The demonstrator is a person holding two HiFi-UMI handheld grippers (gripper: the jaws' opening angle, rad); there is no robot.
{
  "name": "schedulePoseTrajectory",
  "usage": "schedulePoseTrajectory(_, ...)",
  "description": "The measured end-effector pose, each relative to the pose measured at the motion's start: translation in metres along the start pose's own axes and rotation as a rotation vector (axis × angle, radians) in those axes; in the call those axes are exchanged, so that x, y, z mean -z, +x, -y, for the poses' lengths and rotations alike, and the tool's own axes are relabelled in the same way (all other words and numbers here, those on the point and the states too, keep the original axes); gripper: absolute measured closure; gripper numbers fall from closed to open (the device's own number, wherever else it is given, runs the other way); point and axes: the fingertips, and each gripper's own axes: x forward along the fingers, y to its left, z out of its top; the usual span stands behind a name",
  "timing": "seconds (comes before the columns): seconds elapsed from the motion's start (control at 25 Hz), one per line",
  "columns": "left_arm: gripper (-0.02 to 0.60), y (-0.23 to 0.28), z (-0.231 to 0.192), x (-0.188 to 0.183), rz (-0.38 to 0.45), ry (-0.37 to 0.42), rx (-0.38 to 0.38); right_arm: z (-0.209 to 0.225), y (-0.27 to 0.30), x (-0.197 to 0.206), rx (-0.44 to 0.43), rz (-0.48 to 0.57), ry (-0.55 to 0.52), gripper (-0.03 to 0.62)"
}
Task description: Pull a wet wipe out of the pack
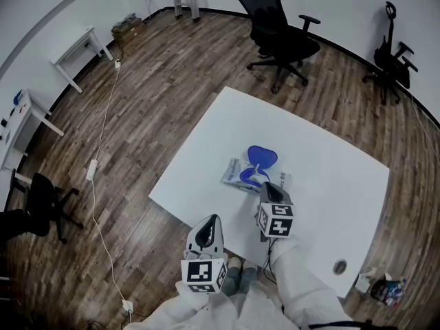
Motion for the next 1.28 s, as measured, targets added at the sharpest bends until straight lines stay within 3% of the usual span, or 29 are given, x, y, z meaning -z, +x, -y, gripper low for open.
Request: schedulePoseTrajectory(1.28, 0.583, -0.027, 0.001, -0.012, 0.064, -0.012, -0.006, -0.029, -0.038, -0.042, -0.058, 0.113, -0.016, 0.585)
